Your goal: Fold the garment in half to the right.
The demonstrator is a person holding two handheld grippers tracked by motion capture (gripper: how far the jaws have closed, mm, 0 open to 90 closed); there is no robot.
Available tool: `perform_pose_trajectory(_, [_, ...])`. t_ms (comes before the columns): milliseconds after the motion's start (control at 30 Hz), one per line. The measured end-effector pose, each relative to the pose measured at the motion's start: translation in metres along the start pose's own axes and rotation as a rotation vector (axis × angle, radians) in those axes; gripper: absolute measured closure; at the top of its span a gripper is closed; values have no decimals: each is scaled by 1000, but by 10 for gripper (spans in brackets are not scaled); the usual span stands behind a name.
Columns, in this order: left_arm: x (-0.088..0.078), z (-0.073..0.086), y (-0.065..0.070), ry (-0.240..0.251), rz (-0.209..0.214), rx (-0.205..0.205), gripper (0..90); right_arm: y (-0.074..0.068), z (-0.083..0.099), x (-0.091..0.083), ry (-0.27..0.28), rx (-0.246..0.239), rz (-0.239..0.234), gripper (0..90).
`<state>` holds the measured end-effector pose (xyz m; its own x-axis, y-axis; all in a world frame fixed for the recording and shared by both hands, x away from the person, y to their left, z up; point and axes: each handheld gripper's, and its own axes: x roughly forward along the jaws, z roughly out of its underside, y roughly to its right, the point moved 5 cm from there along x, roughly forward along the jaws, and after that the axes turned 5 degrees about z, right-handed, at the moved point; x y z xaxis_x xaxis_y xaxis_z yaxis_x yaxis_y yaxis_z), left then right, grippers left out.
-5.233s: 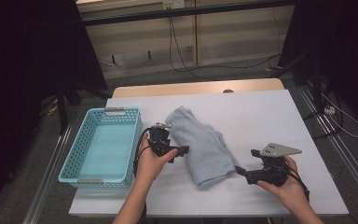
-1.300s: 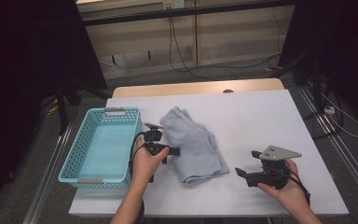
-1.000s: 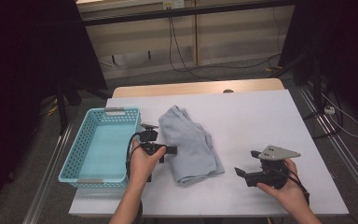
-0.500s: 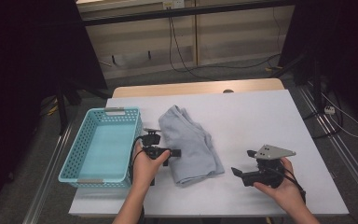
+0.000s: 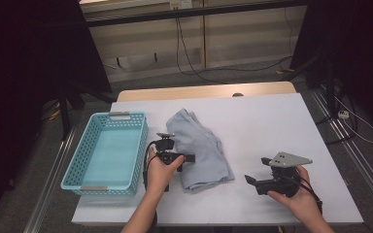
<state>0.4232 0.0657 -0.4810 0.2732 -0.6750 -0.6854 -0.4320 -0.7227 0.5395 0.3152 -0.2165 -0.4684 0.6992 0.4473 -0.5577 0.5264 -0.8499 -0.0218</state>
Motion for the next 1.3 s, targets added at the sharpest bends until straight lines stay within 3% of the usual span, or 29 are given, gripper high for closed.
perform_pose_trajectory(133, [10,-6,5,25,24,-6,508,3,2,0,-3,8,7,131])
perform_pose_trajectory(500, [30,-16,17,41,4,30,621,7,4,-2,-6,16,12,131])
perform_pose_trajectory(633, [31,-17,17,37,13,12,684,10,4,-2,-2,28,17,130])
perform_pose_trajectory(700, [27,-19,17,25,27,-4,702,11,2,-2,3,39,20,130])
perform_pose_trajectory(967, [11,-24,20,1,38,8,729,8,-3,-2,19,35,17,126])
perform_pose_trajectory(1300, [-12,-35,16,-92,15,10,730,8,-2,-2,20,40,10,122])
